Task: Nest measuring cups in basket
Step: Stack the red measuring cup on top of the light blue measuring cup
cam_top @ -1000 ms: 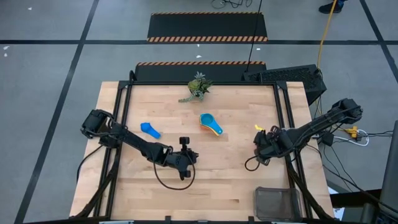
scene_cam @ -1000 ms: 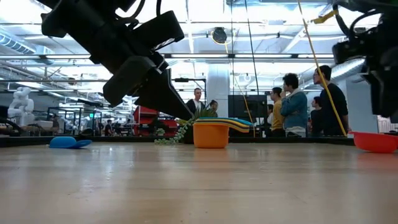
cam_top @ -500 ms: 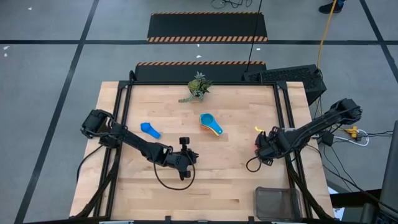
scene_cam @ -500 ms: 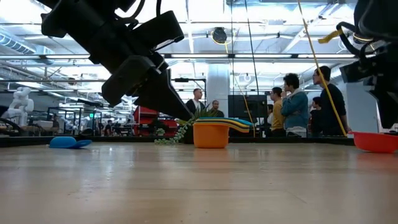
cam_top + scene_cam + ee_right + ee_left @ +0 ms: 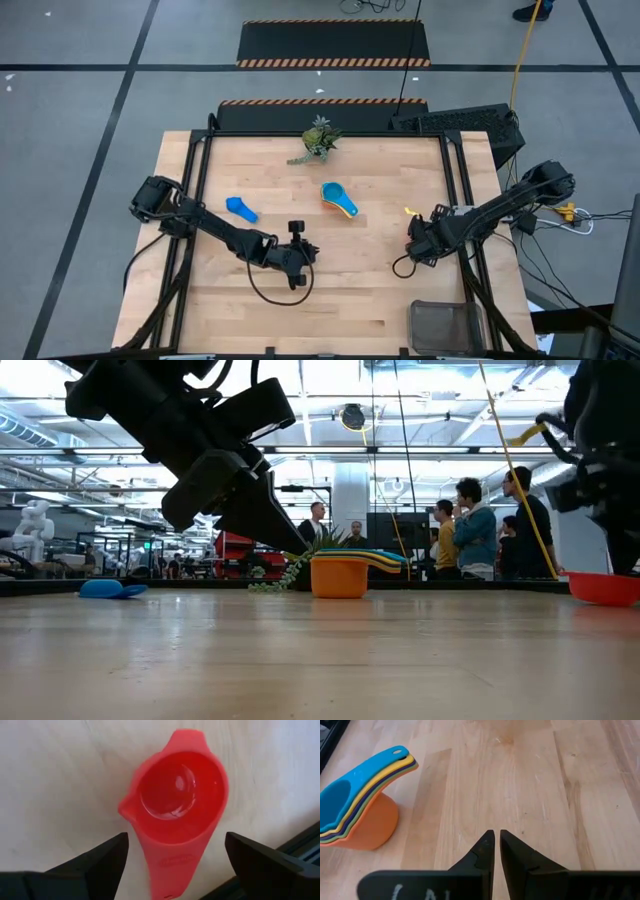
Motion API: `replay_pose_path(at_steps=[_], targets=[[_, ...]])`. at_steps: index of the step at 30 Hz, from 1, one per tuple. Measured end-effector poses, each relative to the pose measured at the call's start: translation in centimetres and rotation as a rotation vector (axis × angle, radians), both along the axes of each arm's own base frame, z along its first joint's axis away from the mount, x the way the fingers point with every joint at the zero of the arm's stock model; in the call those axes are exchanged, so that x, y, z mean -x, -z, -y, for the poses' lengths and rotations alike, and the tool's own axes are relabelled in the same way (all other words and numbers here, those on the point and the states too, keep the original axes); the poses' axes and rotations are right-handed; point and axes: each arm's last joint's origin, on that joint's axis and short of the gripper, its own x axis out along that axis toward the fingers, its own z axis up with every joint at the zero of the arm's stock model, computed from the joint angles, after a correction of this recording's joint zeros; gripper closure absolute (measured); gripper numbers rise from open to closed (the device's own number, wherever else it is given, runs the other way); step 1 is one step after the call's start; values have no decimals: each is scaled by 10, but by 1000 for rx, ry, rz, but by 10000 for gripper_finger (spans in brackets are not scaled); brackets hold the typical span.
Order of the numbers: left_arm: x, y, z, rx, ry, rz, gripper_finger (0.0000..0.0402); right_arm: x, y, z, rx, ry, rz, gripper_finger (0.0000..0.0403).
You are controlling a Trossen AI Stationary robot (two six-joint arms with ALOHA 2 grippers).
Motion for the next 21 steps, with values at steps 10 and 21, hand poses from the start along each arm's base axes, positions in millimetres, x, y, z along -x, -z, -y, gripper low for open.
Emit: replay_pose_path(at_steps=[10, 21], targets=[[0, 0, 0, 5, 5, -2, 368, -5, 16, -3, 18, -34, -138, 85], [2, 0, 5, 7, 21, -3, 368, -10, 19, -6, -20, -47, -82, 186]])
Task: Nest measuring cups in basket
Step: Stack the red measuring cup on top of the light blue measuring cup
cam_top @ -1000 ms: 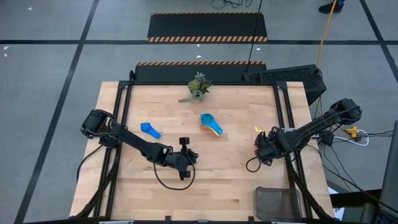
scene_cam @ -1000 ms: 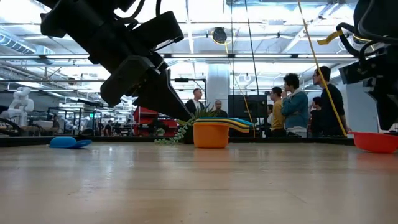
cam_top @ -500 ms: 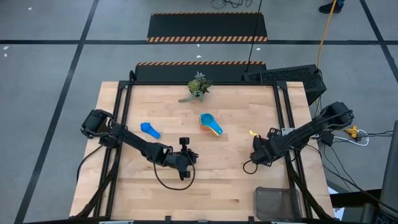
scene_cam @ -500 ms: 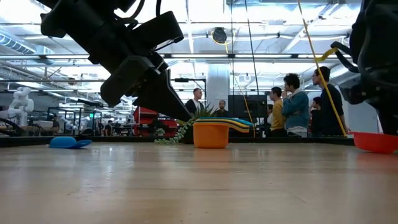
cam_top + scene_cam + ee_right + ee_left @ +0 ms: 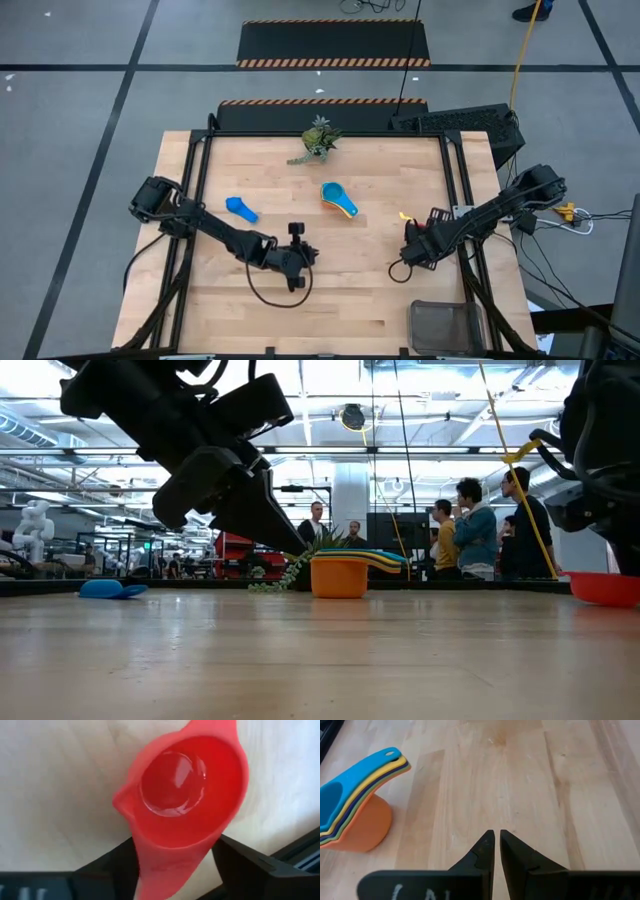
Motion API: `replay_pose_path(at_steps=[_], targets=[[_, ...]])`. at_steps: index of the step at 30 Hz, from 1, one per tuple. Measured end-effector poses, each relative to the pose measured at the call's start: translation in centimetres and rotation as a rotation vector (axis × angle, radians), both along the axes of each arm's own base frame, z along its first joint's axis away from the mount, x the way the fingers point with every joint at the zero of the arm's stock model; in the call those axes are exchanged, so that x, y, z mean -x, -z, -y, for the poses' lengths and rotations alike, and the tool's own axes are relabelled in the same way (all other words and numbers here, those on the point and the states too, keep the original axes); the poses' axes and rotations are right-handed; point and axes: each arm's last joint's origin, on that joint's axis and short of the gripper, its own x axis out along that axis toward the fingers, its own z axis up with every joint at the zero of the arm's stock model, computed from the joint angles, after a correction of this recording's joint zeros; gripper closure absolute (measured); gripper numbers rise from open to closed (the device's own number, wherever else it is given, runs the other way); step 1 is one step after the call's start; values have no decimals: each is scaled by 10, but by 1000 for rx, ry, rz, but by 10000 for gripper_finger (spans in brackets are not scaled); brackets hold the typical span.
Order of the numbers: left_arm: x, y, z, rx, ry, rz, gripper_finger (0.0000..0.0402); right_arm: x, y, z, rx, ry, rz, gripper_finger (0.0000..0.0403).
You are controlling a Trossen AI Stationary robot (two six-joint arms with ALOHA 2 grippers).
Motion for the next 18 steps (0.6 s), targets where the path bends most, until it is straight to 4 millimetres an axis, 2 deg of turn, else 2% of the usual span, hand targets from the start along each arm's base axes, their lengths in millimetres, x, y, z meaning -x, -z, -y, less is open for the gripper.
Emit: replay_pose_path(at_steps=[7, 18], targets=[[0, 0, 0, 0, 1, 0, 368, -3, 1, -2, -25, 6, 29, 264], [0, 0, 0, 0, 1, 0, 368, -8, 2, -3, -24, 32, 94, 351]])
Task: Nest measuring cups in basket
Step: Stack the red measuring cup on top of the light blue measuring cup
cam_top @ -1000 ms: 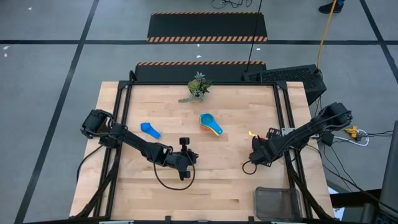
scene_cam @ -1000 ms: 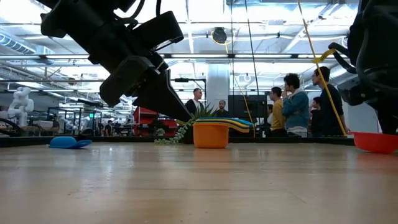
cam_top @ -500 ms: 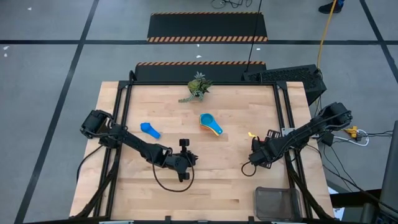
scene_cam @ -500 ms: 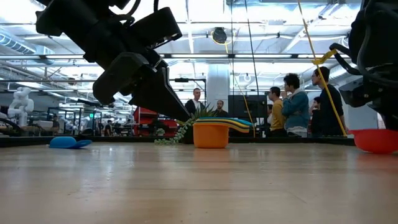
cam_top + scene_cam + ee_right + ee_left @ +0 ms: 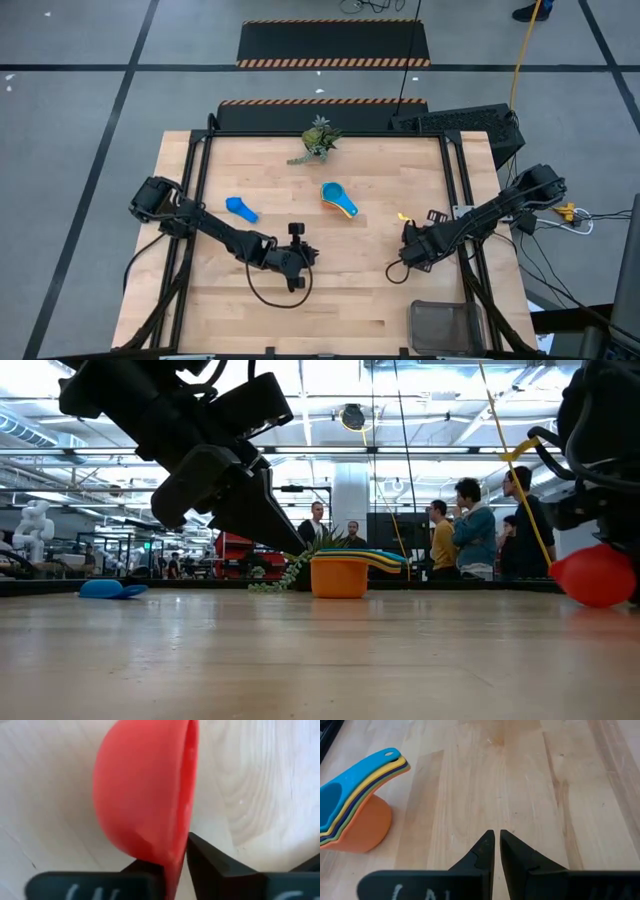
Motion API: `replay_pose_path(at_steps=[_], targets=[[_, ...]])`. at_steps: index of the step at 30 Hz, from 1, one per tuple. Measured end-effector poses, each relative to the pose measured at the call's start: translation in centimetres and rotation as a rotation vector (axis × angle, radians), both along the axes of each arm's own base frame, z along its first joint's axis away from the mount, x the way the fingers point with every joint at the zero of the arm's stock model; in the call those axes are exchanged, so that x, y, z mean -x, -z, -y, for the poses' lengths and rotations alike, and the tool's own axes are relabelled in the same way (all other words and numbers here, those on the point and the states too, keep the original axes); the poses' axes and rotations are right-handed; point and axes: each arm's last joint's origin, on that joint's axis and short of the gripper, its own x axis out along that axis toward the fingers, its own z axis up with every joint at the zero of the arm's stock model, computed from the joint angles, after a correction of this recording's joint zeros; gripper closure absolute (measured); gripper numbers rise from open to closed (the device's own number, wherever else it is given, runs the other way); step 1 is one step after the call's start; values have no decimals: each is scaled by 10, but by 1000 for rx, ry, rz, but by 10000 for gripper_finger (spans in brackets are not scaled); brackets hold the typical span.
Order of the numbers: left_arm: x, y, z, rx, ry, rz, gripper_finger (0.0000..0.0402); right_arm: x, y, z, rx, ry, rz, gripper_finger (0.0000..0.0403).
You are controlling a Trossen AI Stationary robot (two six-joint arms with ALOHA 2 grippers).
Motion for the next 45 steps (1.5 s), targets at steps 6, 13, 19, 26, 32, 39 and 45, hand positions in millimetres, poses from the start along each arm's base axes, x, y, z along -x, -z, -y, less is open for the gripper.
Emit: replay_pose_path(at_steps=[6, 13, 19, 26, 32, 39, 45], targets=[[-2, -2, 1, -1, 9, 21, 368, -5, -2, -2, -11, -4, 45, 397], [-9, -16, 3, 14, 37, 157, 360, -33, -14, -15, -96, -94, 247, 400], [-7, -46, 0, 40, 38, 277, 283, -56, -23, -23, -99, -218, 475, 401], [-5, -74, -2, 14, 113, 389, 181, -74, -32, -24, -71, -310, 657, 402], [-16, -89, -7, 88, 172, 341, 170, -86, -45, -20, -60, -329, 721, 402], [-26, -109, -18, 55, 128, 270, 197, -92, -50, -14, -48, -317, 740, 402], [-34, -94, -29, 40, 98, 212, 212, -93, -51, -15, -58, -296, 759, 403]])
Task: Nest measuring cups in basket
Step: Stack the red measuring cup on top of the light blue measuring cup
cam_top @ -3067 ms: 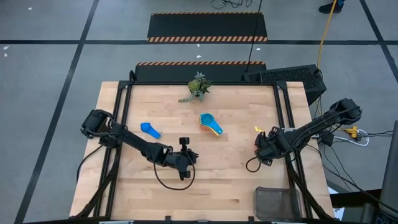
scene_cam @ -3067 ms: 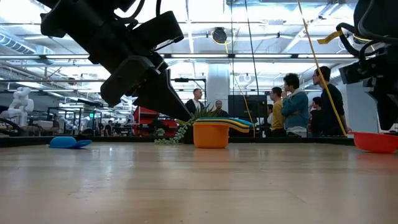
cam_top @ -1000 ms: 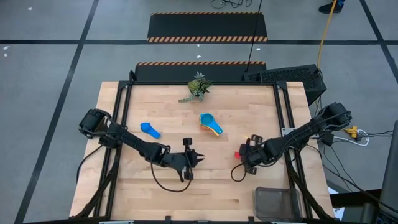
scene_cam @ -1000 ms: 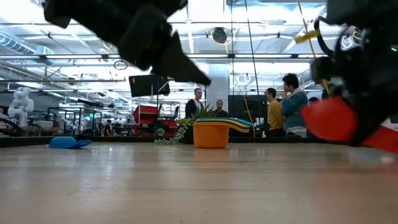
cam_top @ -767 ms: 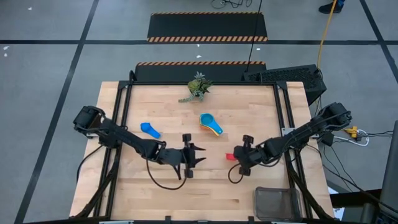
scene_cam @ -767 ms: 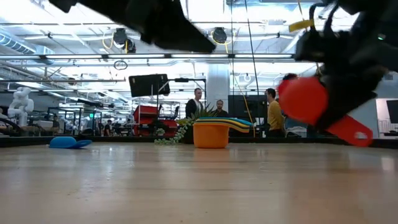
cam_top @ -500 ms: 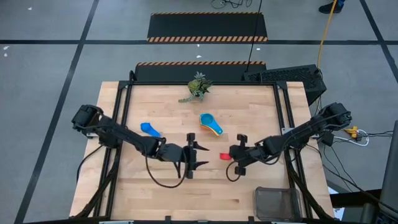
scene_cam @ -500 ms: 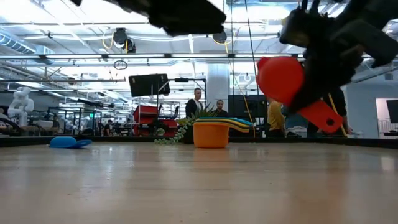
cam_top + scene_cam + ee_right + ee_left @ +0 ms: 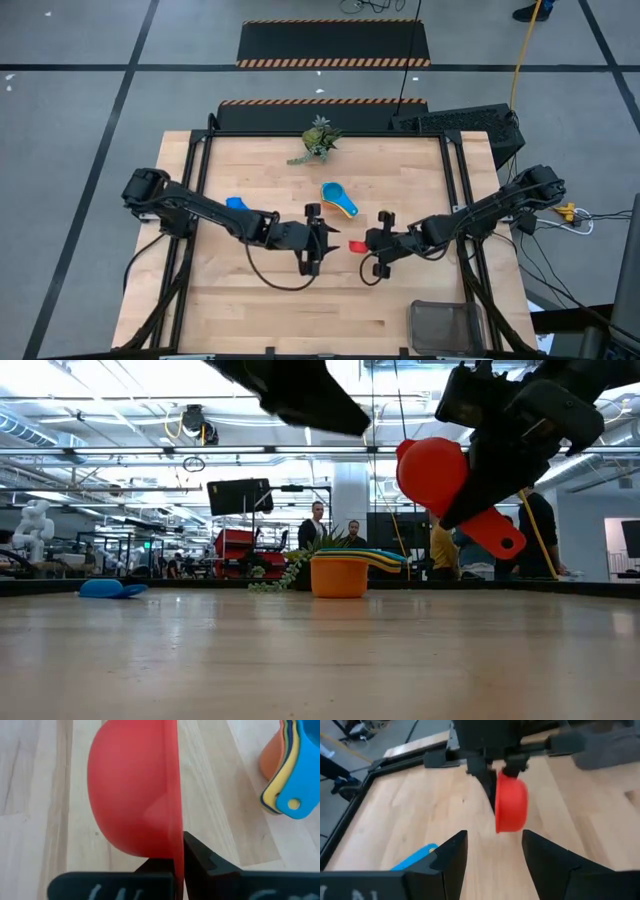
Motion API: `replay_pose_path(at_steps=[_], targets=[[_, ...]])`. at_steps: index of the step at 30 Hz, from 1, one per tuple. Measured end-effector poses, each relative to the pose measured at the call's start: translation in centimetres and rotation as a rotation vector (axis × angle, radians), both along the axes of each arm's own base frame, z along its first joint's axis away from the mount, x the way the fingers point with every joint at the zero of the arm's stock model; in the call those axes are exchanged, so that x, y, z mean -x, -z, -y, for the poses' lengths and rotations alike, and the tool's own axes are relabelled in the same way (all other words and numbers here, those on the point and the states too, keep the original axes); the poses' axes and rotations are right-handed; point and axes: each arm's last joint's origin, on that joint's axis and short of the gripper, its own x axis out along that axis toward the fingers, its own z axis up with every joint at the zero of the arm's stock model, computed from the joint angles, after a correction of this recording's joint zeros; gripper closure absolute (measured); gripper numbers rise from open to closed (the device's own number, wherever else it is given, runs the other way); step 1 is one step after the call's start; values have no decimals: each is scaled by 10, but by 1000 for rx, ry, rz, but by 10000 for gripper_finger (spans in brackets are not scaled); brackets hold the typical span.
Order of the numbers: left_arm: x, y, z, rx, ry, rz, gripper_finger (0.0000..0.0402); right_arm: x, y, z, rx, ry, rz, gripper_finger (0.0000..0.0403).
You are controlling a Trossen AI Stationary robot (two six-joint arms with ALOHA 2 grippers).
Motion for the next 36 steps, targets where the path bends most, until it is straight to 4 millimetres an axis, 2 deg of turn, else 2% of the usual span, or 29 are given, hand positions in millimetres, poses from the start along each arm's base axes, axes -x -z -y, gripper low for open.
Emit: replay_pose_path(at_steps=[7, 16, 28, 31, 36], targets=[[-19, 17, -4, -25, -1, 68, 213, -1, -1, 0, -2, 0, 10, 403], [-23, 18, -15, 26, 25, 80, 213, -1, -1, 0, 10, -10, 13, 403], [-29, 26, -15, 36, 48, 91, 214, -2, 0, -1, 10, -14, 16, 403], [-30, 25, -15, 39, 51, 101, 227, -3, 2, -1, 13, -14, 13, 403], [-30, 26, -16, 53, 77, 92, 279, -6, 4, 0, 16, -15, 17, 403]])
